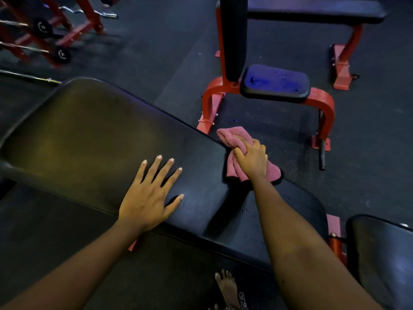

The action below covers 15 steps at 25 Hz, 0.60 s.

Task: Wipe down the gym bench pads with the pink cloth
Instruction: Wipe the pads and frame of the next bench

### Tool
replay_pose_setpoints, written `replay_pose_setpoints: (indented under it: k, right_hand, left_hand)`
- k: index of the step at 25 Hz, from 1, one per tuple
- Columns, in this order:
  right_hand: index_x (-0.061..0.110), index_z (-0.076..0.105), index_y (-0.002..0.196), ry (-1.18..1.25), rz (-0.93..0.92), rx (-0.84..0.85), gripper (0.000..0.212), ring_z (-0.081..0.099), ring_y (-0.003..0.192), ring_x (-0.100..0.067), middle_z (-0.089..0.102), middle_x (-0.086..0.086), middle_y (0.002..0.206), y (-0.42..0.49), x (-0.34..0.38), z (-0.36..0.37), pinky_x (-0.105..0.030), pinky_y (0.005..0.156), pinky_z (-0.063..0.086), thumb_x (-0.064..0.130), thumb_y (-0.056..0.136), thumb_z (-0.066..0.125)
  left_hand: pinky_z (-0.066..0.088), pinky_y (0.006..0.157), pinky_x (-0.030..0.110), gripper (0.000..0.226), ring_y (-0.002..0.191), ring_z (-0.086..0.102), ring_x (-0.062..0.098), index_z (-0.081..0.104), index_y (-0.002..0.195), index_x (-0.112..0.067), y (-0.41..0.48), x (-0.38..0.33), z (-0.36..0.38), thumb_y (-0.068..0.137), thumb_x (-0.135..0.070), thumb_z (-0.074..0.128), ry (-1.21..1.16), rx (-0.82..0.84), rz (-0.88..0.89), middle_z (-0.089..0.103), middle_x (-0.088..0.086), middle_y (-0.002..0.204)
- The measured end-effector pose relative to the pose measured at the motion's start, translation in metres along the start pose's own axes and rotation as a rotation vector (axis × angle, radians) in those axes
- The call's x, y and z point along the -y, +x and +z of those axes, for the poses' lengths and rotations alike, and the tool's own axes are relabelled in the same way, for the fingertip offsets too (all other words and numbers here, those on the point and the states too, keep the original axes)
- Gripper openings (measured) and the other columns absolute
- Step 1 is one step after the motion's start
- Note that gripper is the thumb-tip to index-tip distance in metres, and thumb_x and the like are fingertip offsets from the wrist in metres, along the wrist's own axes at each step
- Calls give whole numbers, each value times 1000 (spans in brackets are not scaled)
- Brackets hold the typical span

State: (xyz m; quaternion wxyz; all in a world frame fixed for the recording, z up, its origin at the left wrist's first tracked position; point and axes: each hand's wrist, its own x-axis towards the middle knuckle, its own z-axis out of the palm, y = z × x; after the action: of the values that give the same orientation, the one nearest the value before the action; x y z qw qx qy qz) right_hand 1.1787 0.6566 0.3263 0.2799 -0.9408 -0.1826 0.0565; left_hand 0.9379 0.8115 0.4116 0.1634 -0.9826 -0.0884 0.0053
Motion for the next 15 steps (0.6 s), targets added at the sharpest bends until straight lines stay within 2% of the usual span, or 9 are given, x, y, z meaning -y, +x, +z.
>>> replay_pose_setpoints:
  k: [5,9,12,15]
  right_hand:
    - [43,48,131,-9,-56,-97,61,44,109,-39,43,-16,137,-77,-2,-3,-47,90,38,52,74,28]
    - [45,45,132,32,-74,-46,56,43,118,-38,45,-15,136,-165,-6,-4,-51,95,39,49,76,34]
    - [47,40,131,27,-109,-31,55,43,121,-34,48,-11,136,-225,-14,2,-53,94,42,48,77,41]
    - [48,37,132,10,-207,4,55,37,122,-27,50,-7,135,-240,-41,5,-50,92,41,50,78,43]
  left_hand:
    - [17,110,49,67,134,37,33,46,136,-16,-1,-1,-4,87,-57,25,-33,29,-22,45,12,143]
    - [17,110,45,66,134,39,31,48,134,-13,-8,-30,-14,88,-56,27,-175,27,-42,50,11,138]
    - [17,108,44,70,133,40,31,47,134,-14,-7,-64,-13,93,-58,11,-255,57,-11,51,10,137]
    - [13,109,43,72,134,38,29,43,137,-15,9,-88,-7,93,-59,7,-277,84,17,49,10,139]
